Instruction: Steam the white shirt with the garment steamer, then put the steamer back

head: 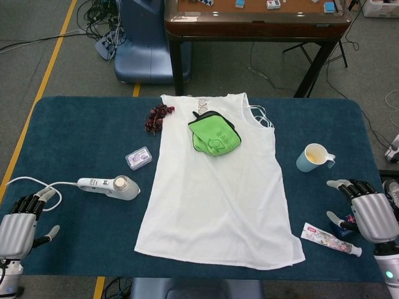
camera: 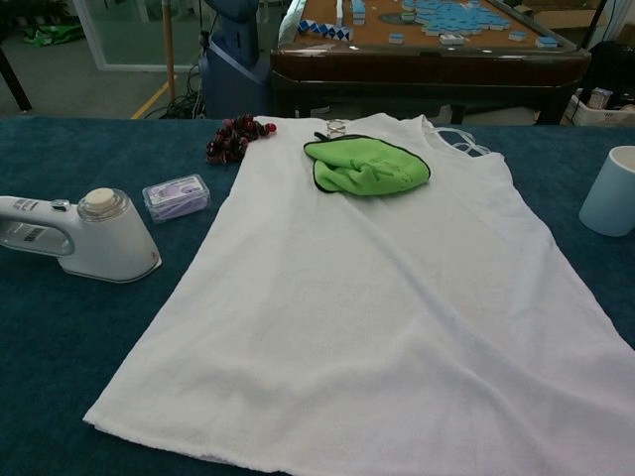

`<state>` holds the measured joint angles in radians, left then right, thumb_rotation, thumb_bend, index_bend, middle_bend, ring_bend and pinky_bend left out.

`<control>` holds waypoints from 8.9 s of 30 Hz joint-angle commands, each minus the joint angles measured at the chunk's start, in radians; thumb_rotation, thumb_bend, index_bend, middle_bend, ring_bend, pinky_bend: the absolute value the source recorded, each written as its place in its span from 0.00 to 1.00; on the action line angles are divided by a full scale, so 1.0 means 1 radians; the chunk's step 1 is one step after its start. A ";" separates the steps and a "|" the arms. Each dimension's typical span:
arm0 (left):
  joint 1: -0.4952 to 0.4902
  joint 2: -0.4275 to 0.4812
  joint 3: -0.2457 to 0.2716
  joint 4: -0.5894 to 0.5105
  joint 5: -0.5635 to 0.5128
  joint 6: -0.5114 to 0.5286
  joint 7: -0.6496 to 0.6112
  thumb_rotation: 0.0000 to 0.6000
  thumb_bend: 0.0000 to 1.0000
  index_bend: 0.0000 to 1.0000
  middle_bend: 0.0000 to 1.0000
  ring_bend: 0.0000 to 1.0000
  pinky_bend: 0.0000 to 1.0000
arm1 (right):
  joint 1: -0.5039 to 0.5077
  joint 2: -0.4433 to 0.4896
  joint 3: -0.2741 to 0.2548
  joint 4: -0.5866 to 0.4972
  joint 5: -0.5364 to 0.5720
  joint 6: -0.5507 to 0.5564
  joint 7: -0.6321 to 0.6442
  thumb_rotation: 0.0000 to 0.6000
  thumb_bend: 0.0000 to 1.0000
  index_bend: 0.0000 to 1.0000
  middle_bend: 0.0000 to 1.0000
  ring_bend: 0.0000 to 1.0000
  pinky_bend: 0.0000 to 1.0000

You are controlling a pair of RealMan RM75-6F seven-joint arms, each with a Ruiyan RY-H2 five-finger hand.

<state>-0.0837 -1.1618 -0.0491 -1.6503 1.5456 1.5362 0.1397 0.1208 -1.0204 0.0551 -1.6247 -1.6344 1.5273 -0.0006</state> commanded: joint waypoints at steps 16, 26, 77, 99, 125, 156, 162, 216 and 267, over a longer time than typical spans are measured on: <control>-0.221 -0.029 -0.080 0.042 -0.075 -0.284 0.022 1.00 0.17 0.11 0.16 0.17 0.15 | 0.046 0.091 0.054 -0.071 0.040 -0.036 -0.019 1.00 0.18 0.29 0.35 0.30 0.33; -0.336 -0.139 -0.117 0.110 -0.183 -0.416 0.161 1.00 0.17 0.10 0.16 0.17 0.15 | 0.042 0.102 0.051 -0.075 0.044 -0.032 -0.009 1.00 0.18 0.29 0.35 0.30 0.32; -0.523 -0.417 -0.148 0.511 -0.453 -0.566 0.166 1.00 0.17 0.65 0.49 0.42 0.49 | 0.013 0.104 0.036 -0.040 0.068 -0.019 0.037 1.00 0.18 0.29 0.35 0.30 0.33; -0.523 -0.349 -0.158 0.534 -0.310 -0.660 -0.383 1.00 0.17 0.79 0.59 0.50 0.58 | 0.028 0.102 0.033 -0.078 0.067 -0.050 -0.011 1.00 0.18 0.29 0.35 0.30 0.33; -0.518 -0.265 -0.180 0.177 -0.302 -0.553 -0.296 1.00 0.17 0.78 0.60 0.51 0.59 | 0.161 0.061 -0.077 -0.119 -0.063 -0.334 -0.029 1.00 0.73 0.17 0.27 0.21 0.29; -0.728 -0.594 -0.194 0.435 -0.347 -0.634 -0.077 1.00 0.17 0.78 0.60 0.51 0.59 | 0.336 -0.184 -0.162 0.071 -0.089 -0.596 0.025 1.00 0.95 0.13 0.21 0.13 0.21; -0.748 -0.646 -0.189 0.515 -0.332 -0.634 -0.081 1.00 0.17 0.78 0.60 0.51 0.59 | 0.341 -0.216 -0.172 0.099 -0.090 -0.587 0.003 1.00 0.78 0.13 0.21 0.13 0.20; -0.735 -0.572 -0.097 0.391 -0.218 -0.610 -0.102 1.00 0.17 0.78 0.60 0.50 0.59 | 0.345 -0.217 -0.245 0.079 -0.074 -0.554 -0.033 1.00 0.57 0.13 0.22 0.13 0.20; -0.776 -0.703 -0.153 0.767 -0.184 -0.582 -0.347 1.00 0.17 0.78 0.60 0.50 0.59 | 0.339 -0.203 -0.242 0.036 -0.039 -0.567 -0.086 1.00 0.57 0.13 0.23 0.13 0.20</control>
<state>-0.8645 -1.8716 -0.2101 -0.8673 1.3533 0.9474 -0.2124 0.4596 -1.2232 -0.1875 -1.5882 -1.6740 0.9601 -0.0864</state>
